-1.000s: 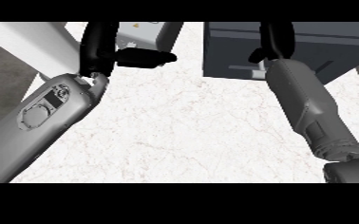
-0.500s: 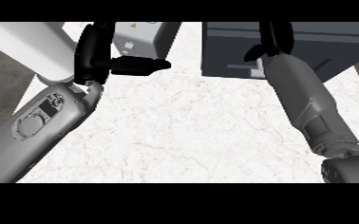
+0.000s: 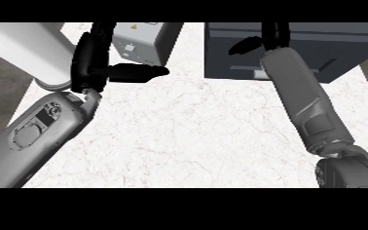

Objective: Pick up the can, place it into the drawer and close the drawer

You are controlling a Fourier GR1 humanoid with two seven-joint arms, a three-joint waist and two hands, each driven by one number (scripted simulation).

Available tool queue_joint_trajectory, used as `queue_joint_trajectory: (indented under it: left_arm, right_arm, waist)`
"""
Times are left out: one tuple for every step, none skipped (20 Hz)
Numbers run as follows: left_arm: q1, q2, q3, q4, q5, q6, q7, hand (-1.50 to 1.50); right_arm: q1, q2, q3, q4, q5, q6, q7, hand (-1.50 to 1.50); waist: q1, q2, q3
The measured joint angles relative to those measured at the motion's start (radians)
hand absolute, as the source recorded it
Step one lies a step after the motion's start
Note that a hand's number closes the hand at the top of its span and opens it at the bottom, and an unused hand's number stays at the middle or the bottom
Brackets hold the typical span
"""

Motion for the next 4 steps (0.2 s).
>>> queue_joint_trajectory:
  left_arm:
    - [0.004, 0.002, 0.002, -0.003, -0.003, 0.003, 0.002, -1.5]
    - [0.011, 0.003, 0.008, 0.002, -0.004, 0.0, -0.004, -1.5]
    - [0.018, 0.006, 0.011, -0.003, -0.007, -0.001, -0.006, -1.5]
    - [0.023, 0.016, 0.019, -0.012, -0.005, -0.007, 0.0, -1.5]
  right_arm:
    - [-0.005, 0.003, -0.021, -0.001, -0.027, 0.022, -0.009, -1.5]
    - [-0.006, 0.009, -0.038, -0.003, -0.049, 0.034, -0.023, -1.5]
    - [-0.01, 0.014, -0.055, -0.005, -0.071, 0.048, -0.032, -1.5]
    - [-0.017, 0.015, -0.067, -0.004, -0.087, 0.062, -0.034, -1.5]
  waist:
    - [-0.002, -0.001, 0.0]
    - [-0.005, -0.001, 0.0]
    - [-0.006, -0.002, 0.0]
    - [-0.006, -0.003, 0.0]
